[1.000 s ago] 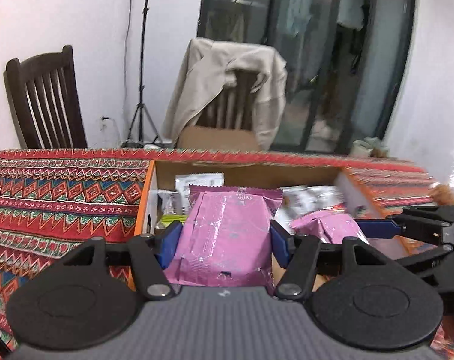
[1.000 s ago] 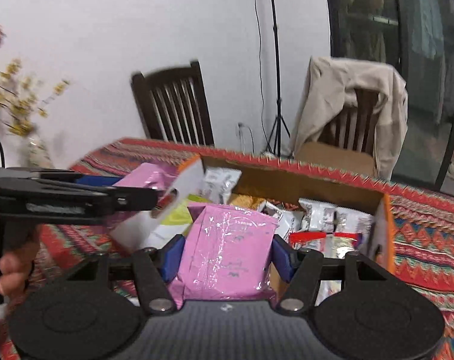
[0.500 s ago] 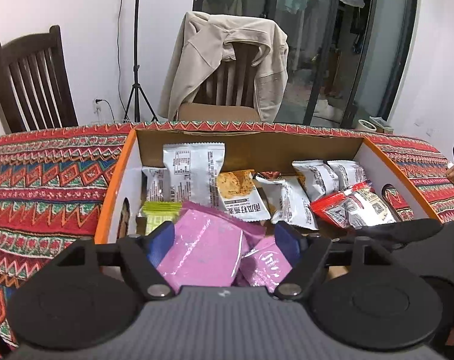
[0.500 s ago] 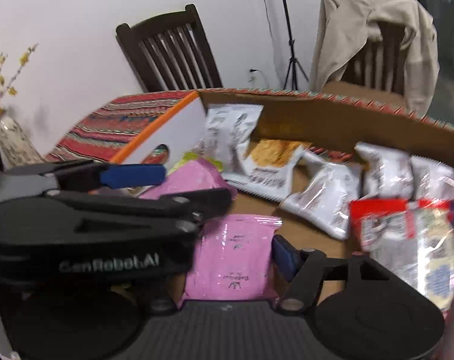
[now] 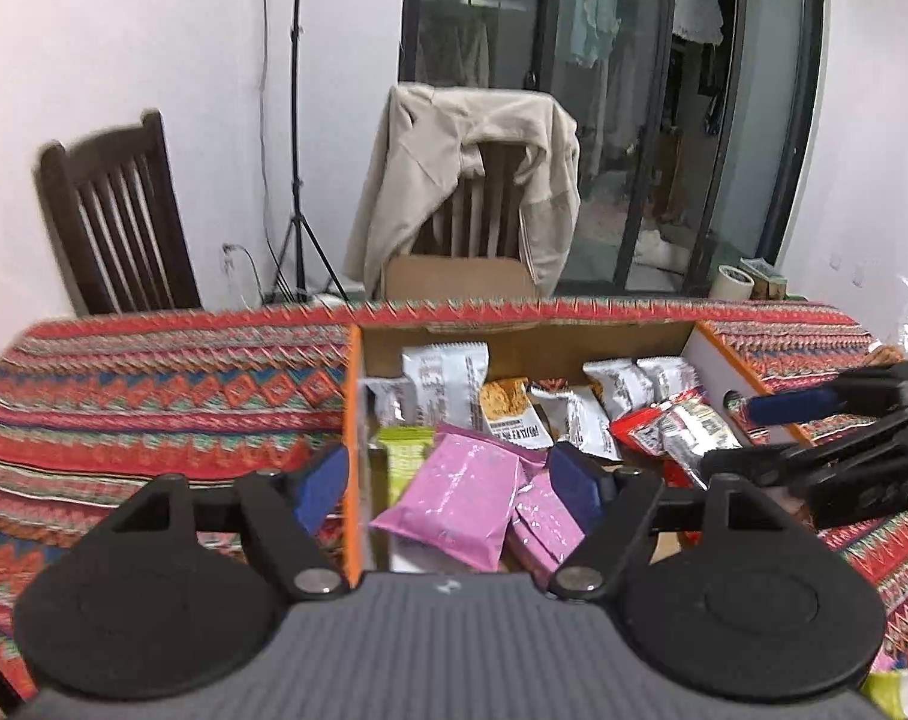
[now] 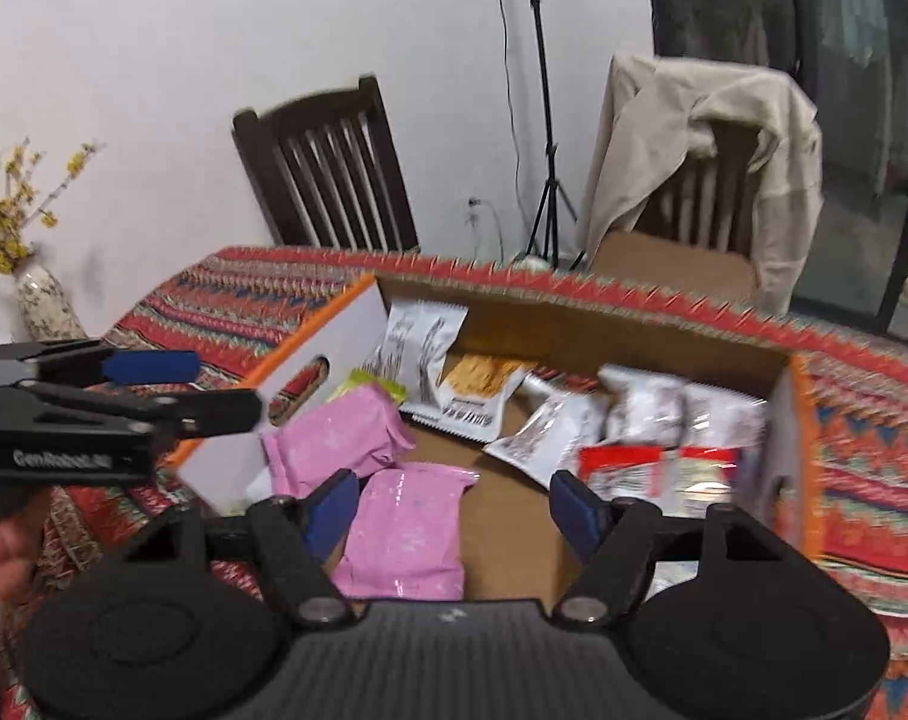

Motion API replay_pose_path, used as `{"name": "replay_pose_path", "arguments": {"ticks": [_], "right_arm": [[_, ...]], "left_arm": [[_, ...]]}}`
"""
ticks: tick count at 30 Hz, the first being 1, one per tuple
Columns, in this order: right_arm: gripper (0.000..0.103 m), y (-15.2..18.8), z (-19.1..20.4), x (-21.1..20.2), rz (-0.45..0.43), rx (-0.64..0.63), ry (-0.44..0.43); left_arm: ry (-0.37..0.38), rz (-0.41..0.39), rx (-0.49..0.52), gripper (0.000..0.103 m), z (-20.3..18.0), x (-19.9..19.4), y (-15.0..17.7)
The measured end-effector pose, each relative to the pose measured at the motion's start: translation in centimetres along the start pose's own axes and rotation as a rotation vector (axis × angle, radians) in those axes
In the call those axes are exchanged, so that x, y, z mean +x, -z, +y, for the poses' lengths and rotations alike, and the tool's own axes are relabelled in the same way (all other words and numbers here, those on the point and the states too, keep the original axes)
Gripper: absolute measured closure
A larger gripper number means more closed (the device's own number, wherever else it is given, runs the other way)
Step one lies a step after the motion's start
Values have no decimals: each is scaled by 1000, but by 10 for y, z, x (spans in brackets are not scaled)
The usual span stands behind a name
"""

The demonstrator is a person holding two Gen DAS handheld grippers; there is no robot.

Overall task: Organize snacks
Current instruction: 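Lift both grippers out of the box and move back toward the table packets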

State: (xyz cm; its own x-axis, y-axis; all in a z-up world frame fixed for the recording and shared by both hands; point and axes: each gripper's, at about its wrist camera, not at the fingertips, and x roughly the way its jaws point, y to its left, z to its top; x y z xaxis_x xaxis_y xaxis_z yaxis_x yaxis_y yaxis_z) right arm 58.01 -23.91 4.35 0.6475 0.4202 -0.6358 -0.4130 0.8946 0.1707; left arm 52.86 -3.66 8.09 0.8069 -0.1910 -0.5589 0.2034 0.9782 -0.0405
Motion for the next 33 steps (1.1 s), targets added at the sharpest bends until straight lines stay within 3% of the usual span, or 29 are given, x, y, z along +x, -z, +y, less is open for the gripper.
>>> {"name": "replay_pose_path", "arguments": {"ticks": [2,5,9,14,22,28,33], "right_arm": [[22,1,1,-30,-29,-10,9],[20,7,6,-77,-79,-30,21],[18,23,14,-142,-139,-47,26],[7,57,29,-220,-222,-87,45],[3,150,58,-312,-306,-168,70],[0,236,85,-341,-295,-227,87],[0,295,97,-338,-259,-157,69]], "left_arm": [[-10,-19,12,26,-1,-26,2],[-10,-47,25,24,-6,-67,6],[-18,-126,56,9,-19,-131,23],[-45,-234,107,2,-44,-210,68],[-45,-326,71,0,-68,-298,161],[-55,-242,-14,0,-85,-313,230],[-76,-194,-27,0,-95,-319,272]]}}
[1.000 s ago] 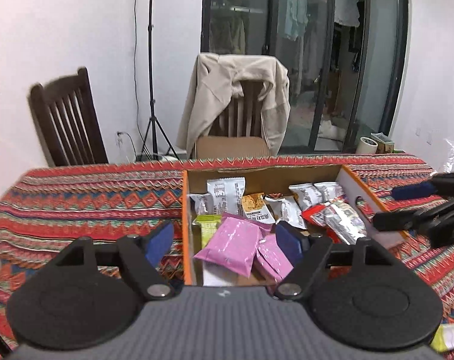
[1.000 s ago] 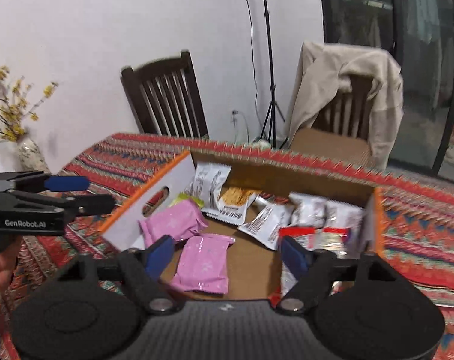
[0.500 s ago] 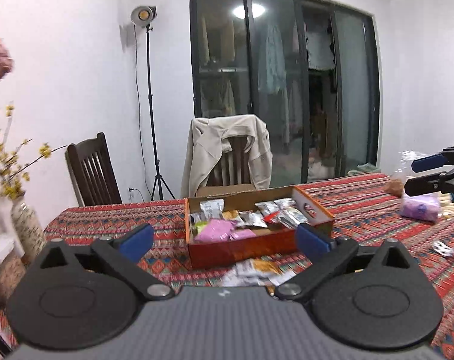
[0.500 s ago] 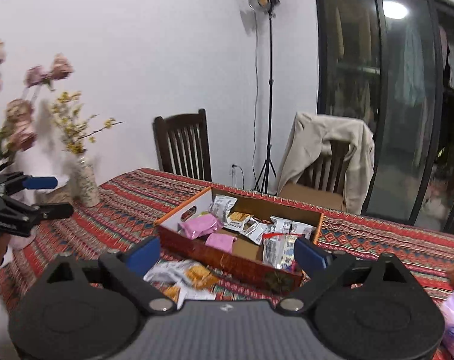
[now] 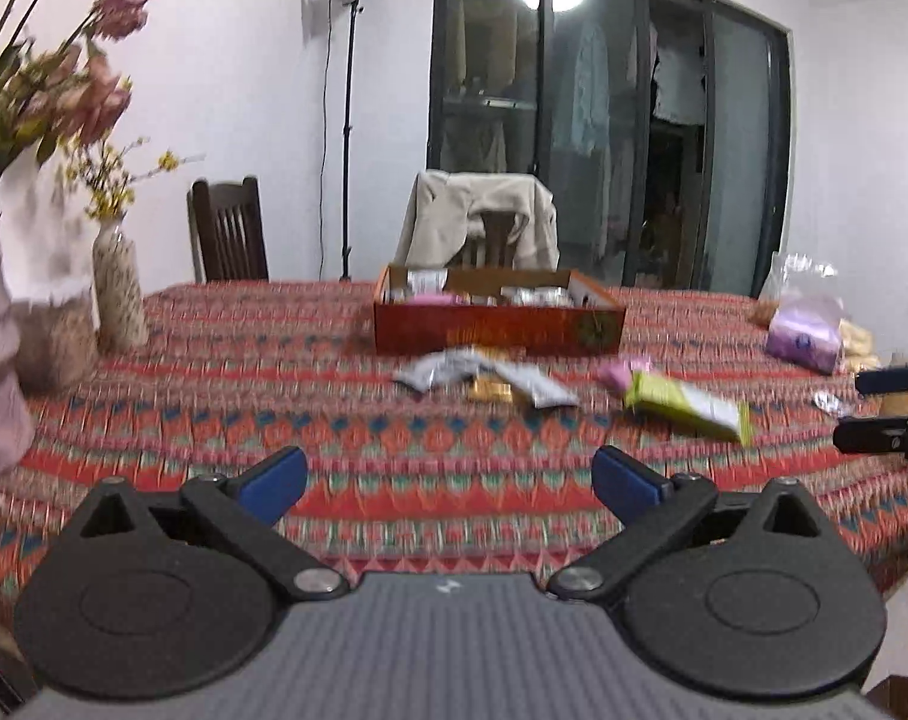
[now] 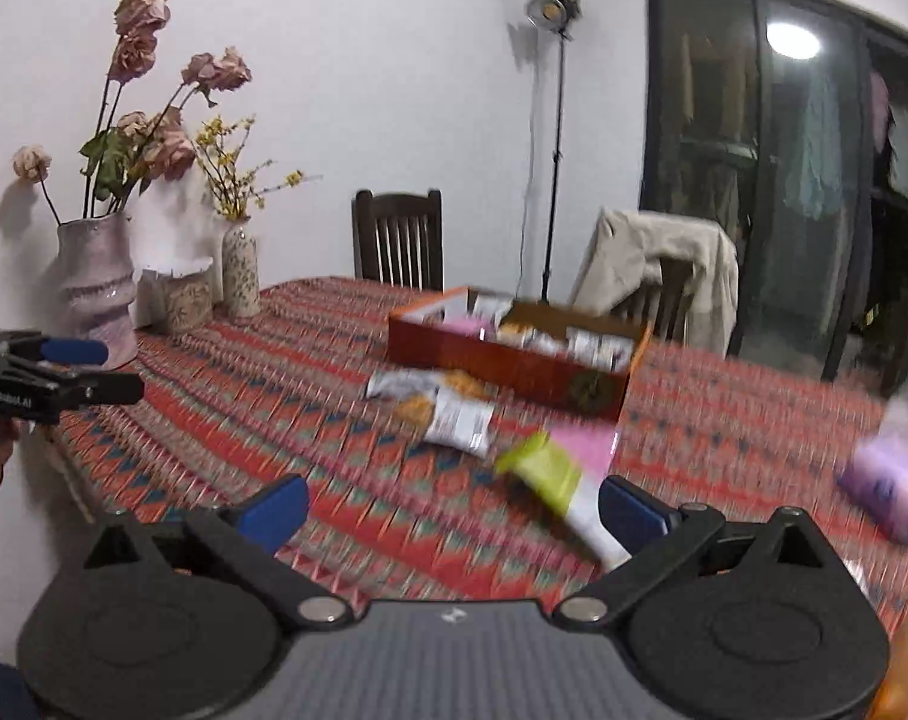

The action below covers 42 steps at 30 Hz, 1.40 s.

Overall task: Organize snacks
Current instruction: 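Lift both grippers out of the box and move back toward the table packets, then grasp a white printed packet with the left gripper while the right grasps a pink packet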

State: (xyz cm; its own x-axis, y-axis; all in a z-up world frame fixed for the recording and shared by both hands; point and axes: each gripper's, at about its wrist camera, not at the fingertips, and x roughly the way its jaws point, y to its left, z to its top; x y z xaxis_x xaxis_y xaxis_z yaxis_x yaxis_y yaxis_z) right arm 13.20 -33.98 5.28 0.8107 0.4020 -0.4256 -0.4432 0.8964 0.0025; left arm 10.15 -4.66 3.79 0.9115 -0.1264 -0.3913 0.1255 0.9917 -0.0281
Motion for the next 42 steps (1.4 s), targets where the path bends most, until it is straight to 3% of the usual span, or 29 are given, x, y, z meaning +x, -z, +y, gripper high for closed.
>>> {"name": "replay_pose_path", "arguments": {"ticks": [4,9,23,32,34,35,37,39,42], "right_arm": [[0,42,3,-4,55,106,8],[0,71,-3,-2,123,161,44],[2,62,-34,18,76,220,92],[3,26,-89,75,40,244,148],[5,16,-101,98,47,230,158],[13,10,-107,111,52,227,160],[19,0,-120,137,65,225,152],[21,-8,-129,164,81,229,144],[26,-16,-141,210,138,235,125]], "left_arm": [[-12,40,-25,0,2,-2,17],[-33,66,-42,0,3,0,27],[-10,106,-34,0,-5,39,12],[20,126,-29,1,-29,124,-29],[38,119,-32,7,-35,147,-40],[47,119,-31,9,-39,161,-45],[62,144,-28,24,-47,190,-53],[85,185,-33,32,-54,225,-58],[92,234,-31,32,-66,268,-62]]}}
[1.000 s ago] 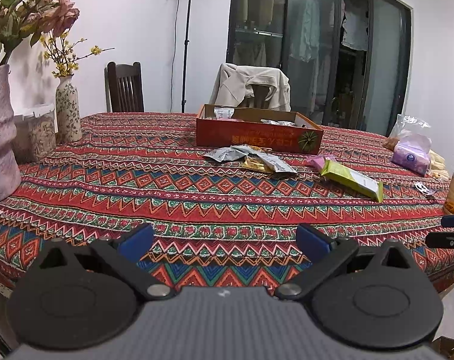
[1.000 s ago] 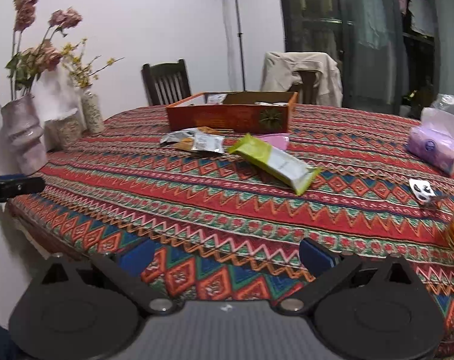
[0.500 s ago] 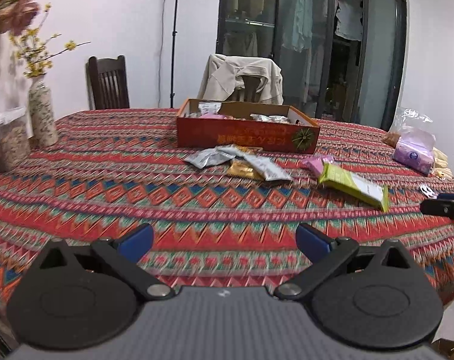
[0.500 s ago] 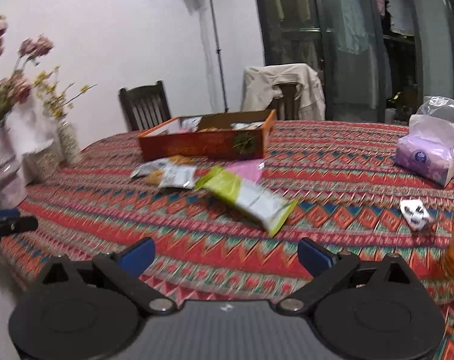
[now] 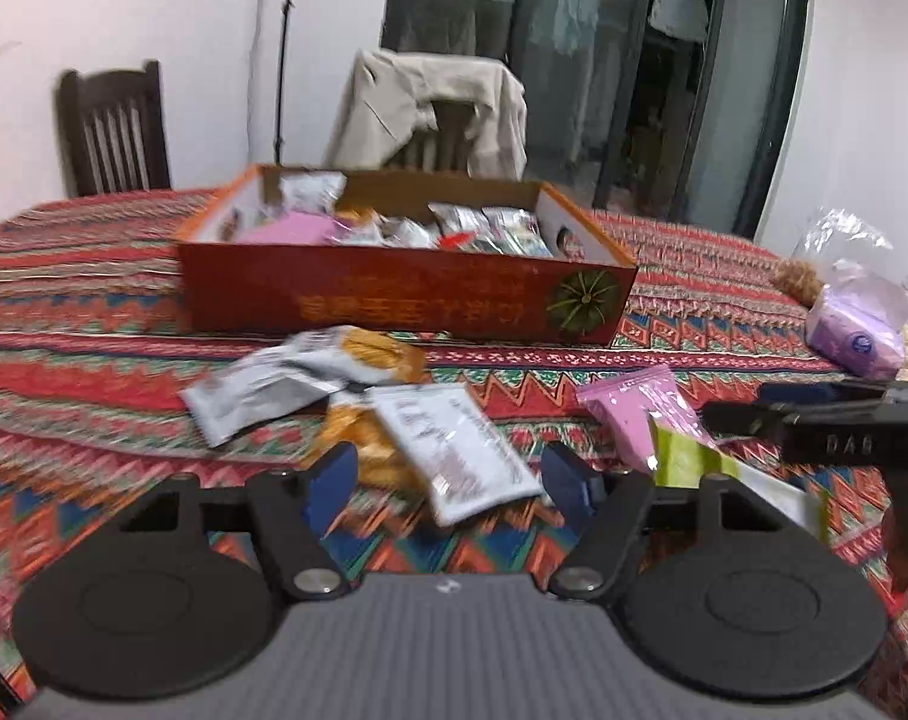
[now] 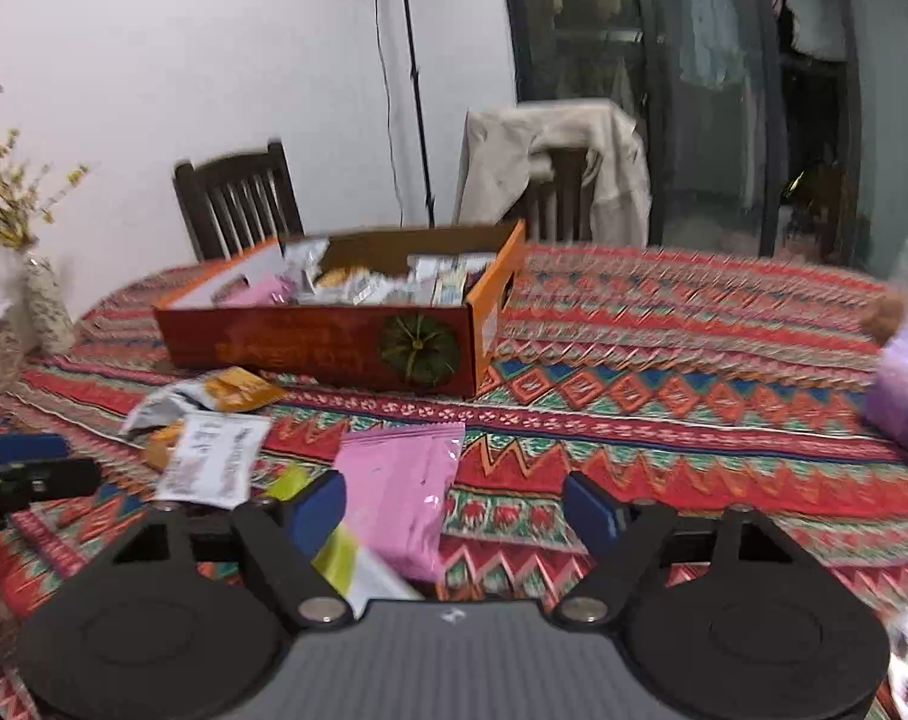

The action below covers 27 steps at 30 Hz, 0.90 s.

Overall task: Organize snacks
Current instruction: 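Grasp a white printed packet with the left gripper while the right grasps a pink packet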

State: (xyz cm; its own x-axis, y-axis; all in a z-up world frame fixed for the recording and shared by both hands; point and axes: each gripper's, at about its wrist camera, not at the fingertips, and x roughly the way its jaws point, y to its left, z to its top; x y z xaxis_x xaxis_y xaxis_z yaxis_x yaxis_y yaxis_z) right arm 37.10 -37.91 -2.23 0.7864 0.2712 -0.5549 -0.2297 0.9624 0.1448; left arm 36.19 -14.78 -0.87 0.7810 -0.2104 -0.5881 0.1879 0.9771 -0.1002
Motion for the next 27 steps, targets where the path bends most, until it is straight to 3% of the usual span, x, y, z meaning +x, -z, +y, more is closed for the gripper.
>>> {"name": "replay_pose_path", "arguments": {"ticks": [4,8,11,13,20,22,27], "right_arm": [[28,-3,10,39,87,-18,-66],[29,4,33,55,120,-105,-52],[38,10,42,57,107,-160,-20],[39,10,38,55,94,-142,-18],[43,9,20,49,46,-85,13],[43,7,20,43,25,-84,9],[43,-2,24,18,-41,-81,1]], "left_arm": [[-30,13,63,31,-15,36,-6],[-56,10,105,27,-22,57,-2],[-80,-2,155,30,-31,61,0],[-71,-10,217,39,-39,57,4],[-1,24,258,38,-57,51,15],[17,26,267,50,-59,48,17],[51,34,244,62,-53,31,19]]}}
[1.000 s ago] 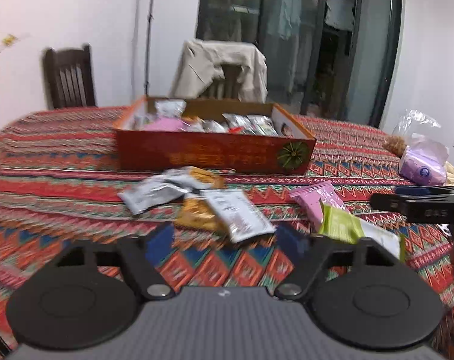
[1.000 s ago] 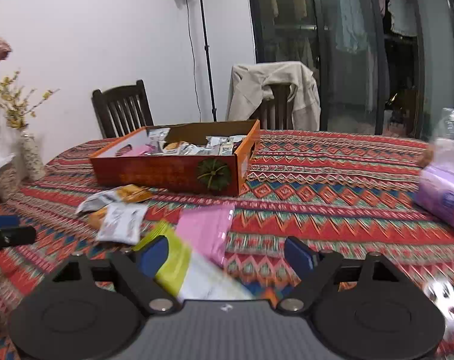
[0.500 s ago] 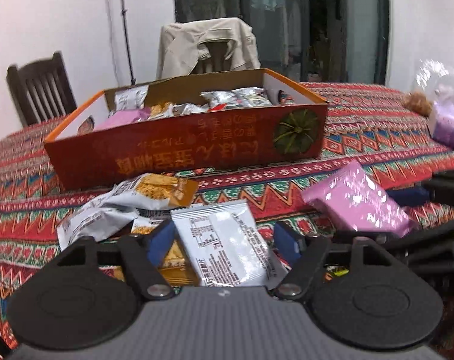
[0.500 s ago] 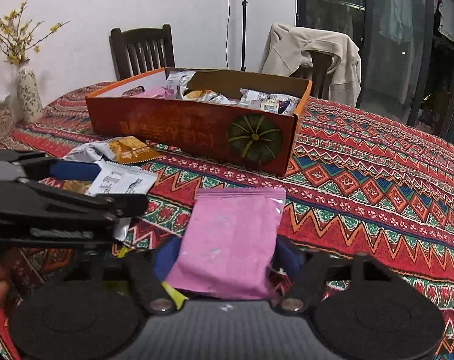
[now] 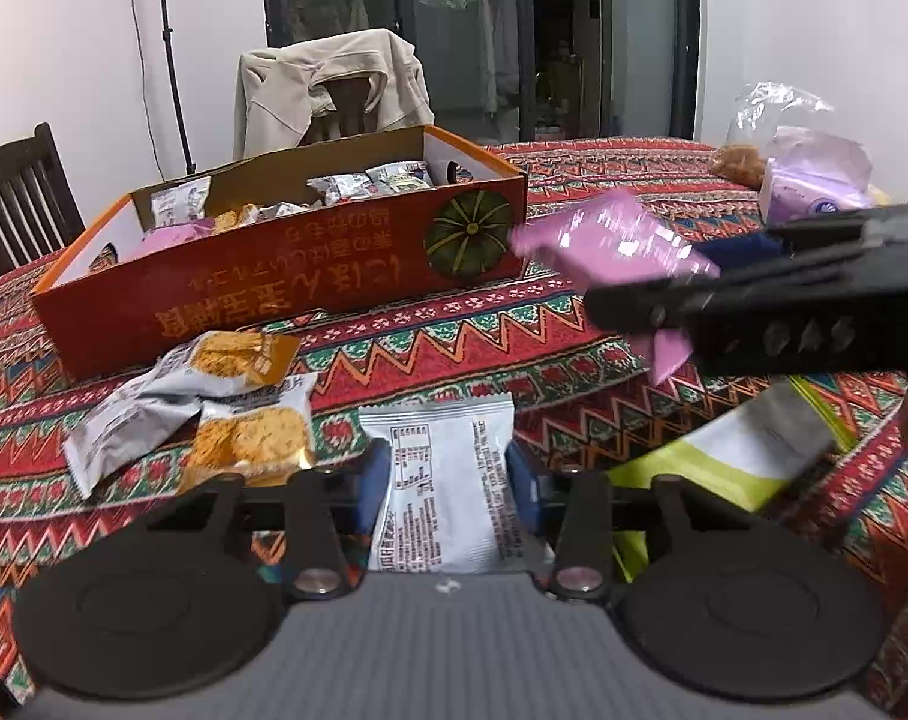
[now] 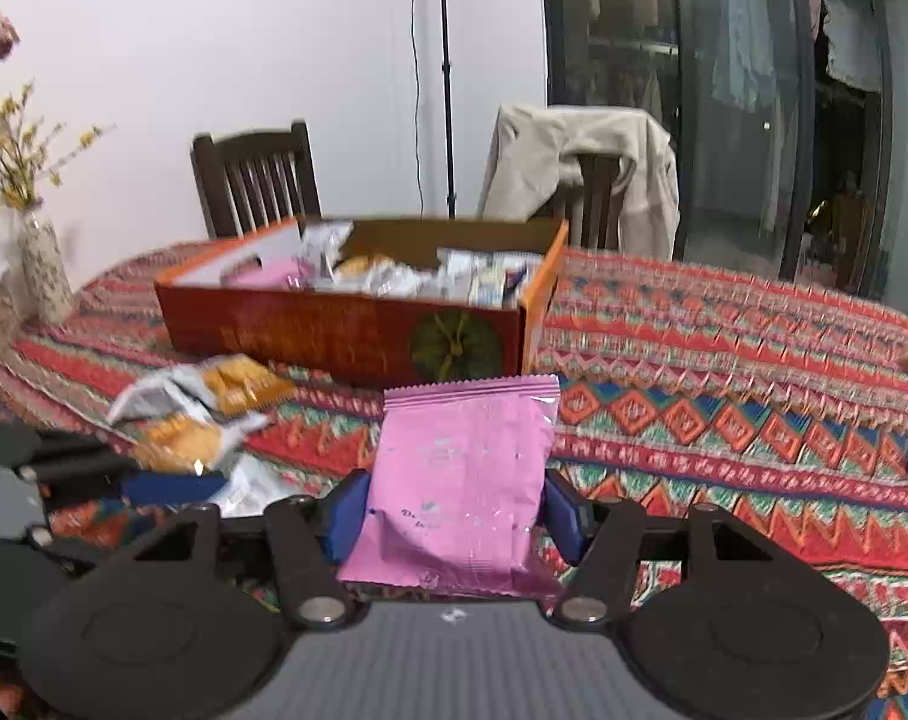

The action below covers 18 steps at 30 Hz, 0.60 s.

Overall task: Organize snacks
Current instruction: 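Grasp a white printed packet with the left gripper while the right grasps a pink packet, then carry both packets over the orange box and open both grippers to drop them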

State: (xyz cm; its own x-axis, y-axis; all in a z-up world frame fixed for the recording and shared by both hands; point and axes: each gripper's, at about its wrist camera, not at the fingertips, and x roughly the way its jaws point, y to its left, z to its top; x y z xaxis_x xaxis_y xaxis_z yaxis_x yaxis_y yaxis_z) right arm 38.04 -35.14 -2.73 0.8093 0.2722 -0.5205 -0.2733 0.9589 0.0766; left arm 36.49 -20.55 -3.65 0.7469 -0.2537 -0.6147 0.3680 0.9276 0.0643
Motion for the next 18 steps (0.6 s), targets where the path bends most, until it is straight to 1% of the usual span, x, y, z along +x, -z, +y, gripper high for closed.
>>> {"name": "replay_pose_path", "arguments": {"ticks": [2,4,8,11,14,16,18], "right_arm": [[43,-4,3,-11,-26,1,-8],[43,-7,8,-26,-55,-5,-10],[43,-12,22,-57,-92,-28,-28],[43,-8,41,-79,-103,-53,-61],[43,6,64,-97,-83,-52,-131],[43,20,80,-102,-54,-52,-176],[43,37,96,-99,-5,-53,-213]], "left_arm": [[-1,-12,-19,63,4,-12,2],[-8,-46,-55,64,12,-32,1],[-40,-150,-137,64,33,-88,0],[-58,-200,-170,64,48,-124,9],[-78,-199,-202,64,62,-151,26],[-82,-181,-224,64,71,-159,36],[-92,-161,-237,64,76,-166,47]]}}
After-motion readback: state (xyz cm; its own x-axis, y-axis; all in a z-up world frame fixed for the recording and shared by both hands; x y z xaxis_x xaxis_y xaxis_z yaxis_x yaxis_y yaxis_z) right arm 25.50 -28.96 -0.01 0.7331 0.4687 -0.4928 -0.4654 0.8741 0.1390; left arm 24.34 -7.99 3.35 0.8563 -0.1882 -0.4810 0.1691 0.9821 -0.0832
